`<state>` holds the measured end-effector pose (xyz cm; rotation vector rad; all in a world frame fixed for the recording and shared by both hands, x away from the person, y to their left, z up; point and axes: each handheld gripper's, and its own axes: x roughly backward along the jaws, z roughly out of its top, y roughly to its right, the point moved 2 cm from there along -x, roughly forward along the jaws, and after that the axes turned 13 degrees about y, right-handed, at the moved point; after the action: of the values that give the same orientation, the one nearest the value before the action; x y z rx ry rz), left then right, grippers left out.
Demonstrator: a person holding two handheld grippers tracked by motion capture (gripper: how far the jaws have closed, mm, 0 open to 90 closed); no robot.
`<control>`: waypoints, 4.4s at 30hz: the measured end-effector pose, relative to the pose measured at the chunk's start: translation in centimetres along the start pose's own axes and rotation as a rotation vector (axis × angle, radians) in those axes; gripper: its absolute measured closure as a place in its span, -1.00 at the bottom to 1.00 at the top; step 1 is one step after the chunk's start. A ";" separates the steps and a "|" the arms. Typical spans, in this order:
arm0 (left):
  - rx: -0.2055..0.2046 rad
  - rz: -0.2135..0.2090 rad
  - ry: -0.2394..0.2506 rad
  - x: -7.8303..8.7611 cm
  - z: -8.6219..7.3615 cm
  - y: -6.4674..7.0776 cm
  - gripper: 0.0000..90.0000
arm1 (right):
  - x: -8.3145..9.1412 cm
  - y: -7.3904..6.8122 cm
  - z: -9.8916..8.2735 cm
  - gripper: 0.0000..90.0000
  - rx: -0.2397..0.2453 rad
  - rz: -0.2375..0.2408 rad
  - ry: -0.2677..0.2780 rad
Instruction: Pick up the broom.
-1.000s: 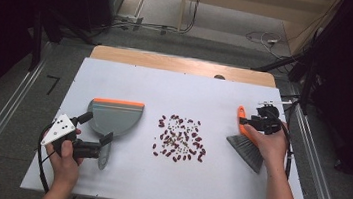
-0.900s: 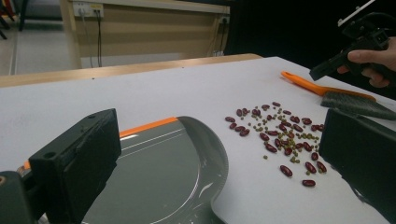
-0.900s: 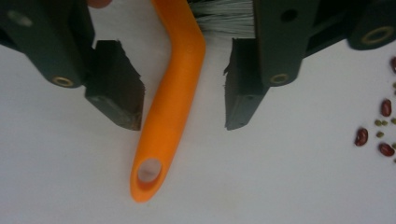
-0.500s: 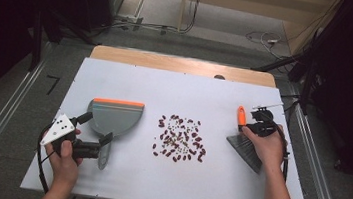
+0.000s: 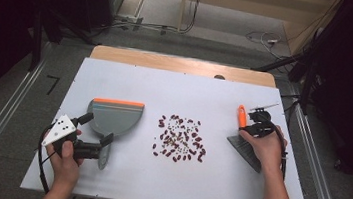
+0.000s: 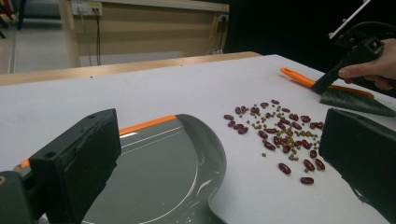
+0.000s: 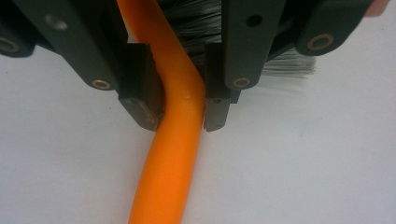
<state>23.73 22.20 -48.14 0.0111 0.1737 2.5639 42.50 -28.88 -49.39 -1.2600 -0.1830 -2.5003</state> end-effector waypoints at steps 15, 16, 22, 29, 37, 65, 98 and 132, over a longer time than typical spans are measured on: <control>-0.026 -0.010 0.015 0.0 0.7 0.6 -1.00 | 3.7 1.7 -3.0 0.51 -0.129 0.160 0.417; -0.026 -0.011 0.018 0.0 0.8 0.7 -1.00 | 4.1 1.7 -3.3 0.51 -0.139 0.176 0.460; -0.034 -0.014 0.026 -0.2 1.1 1.1 -1.00 | 5.6 1.6 -3.9 0.52 -0.161 0.243 0.632; -0.051 -0.033 0.022 -0.8 1.2 1.8 -1.00 | 7.0 1.0 -3.8 0.53 -0.162 0.289 0.793; -0.046 -0.073 0.023 -1.7 1.6 3.0 -1.00 | 8.6 -0.3 -3.0 0.54 -0.153 0.332 0.879; 0.000 -0.196 -0.066 -6.6 1.3 8.4 -0.93 | 11.0 -11.3 -0.7 0.54 -0.010 0.472 0.929; 0.081 -0.235 -0.146 -9.0 0.5 13.8 -0.26 | 11.4 -21.3 -1.5 0.54 0.097 0.591 0.916; 0.050 -0.274 -0.213 -8.7 0.0 11.6 0.91 | 11.1 -19.7 -0.5 -0.04 0.096 0.756 0.865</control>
<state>24.79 7.79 -46.40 0.2605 0.1468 2.2667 29.05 -13.20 -40.14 -0.0663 0.3211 -2.0671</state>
